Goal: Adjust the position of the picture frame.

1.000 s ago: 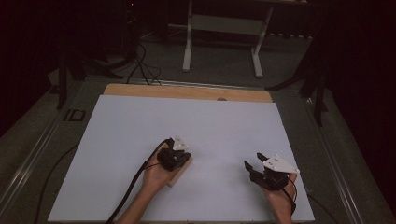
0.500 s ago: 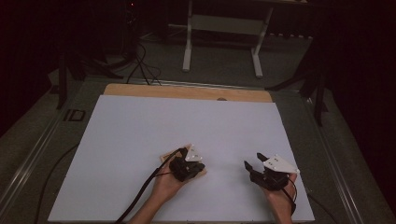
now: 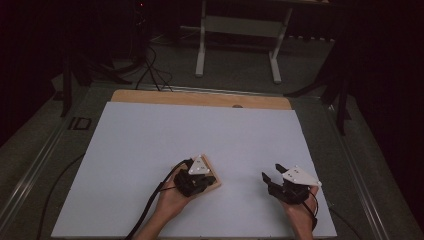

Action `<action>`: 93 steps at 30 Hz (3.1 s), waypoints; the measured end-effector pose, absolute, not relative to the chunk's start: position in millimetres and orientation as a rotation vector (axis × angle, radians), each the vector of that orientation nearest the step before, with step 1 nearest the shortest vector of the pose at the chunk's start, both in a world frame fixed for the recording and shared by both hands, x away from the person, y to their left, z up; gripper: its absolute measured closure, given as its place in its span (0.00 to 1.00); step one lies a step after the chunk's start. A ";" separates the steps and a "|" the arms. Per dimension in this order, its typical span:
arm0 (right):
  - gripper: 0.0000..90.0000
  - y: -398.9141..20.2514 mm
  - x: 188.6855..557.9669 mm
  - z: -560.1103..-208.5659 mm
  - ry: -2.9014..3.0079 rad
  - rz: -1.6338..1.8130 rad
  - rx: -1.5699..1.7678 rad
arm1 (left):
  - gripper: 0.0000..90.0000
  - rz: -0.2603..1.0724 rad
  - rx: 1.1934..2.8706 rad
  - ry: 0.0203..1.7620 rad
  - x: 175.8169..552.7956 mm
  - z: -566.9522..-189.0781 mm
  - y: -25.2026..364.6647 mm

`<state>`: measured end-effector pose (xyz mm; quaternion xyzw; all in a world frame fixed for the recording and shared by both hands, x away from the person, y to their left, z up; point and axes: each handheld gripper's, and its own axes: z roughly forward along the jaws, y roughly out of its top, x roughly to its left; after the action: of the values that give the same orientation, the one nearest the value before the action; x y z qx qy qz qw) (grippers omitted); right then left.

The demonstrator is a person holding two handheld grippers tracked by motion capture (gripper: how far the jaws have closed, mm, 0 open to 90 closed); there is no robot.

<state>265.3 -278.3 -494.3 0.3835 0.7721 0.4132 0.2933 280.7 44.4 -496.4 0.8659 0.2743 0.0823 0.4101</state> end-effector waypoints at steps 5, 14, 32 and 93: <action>0.45 -278.6 265.4 -494.3 2.055 1.101 1.023 | 1.00 0.180 2.196 0.691 270.3 -502.5 50.6; 0.45 -278.2 265.2 -494.2 2.055 1.103 1.020 | 0.99 0.175 2.223 0.692 254.1 -511.2 62.7; 0.44 -277.4 265.2 -494.6 2.063 1.102 1.015 | 0.99 0.230 2.236 0.807 243.4 -511.9 116.7; 0.51 -268.9 274.9 -494.3 2.043 1.123 1.032 | 0.99 0.346 2.061 1.166 371.8 -518.8 82.7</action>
<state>274.9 -268.9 -494.3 0.3873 0.7665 0.4213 0.2914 371.8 82.7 -518.8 0.8017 0.4534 0.1347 0.3654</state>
